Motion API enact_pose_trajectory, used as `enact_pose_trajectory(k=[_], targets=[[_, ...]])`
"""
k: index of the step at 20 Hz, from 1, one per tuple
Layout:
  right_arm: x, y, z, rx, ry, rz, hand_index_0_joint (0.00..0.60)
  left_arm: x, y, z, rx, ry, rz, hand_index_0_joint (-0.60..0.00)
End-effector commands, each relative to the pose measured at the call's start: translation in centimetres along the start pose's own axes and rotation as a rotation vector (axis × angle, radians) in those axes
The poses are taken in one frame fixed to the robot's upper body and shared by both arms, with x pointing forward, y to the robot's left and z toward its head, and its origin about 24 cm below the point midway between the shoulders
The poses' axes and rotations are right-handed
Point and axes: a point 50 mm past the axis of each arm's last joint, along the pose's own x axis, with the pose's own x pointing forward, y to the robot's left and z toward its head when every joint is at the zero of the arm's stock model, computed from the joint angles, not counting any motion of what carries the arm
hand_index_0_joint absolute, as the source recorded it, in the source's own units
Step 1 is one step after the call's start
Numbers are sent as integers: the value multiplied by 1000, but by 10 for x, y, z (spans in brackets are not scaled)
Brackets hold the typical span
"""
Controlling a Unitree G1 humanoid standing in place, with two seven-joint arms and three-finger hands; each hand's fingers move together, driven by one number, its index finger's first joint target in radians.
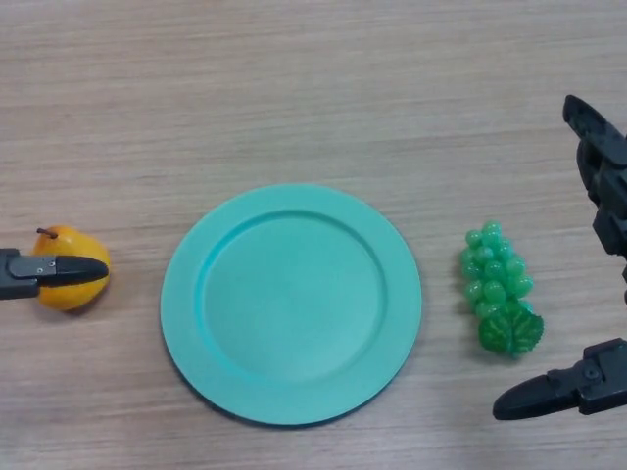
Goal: Pick up the yellow pear and place it on the plate
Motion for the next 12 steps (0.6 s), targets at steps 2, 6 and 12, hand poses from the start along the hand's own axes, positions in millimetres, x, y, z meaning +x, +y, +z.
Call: enact_pose_trajectory(k=[2, 6, 12], targets=[[-7, -14, 29, -63, -230, -84, 0, 15, 16, 23, 79, -179, 66, 0], [-10, -21, 30, -82, -252, -121, 0, 25, 8, 2, 109, -110, 53, 0], [-14, -32, 29, -82, -264, -160, 0, 31, -2, -25, 169, -70, 75, 0]])
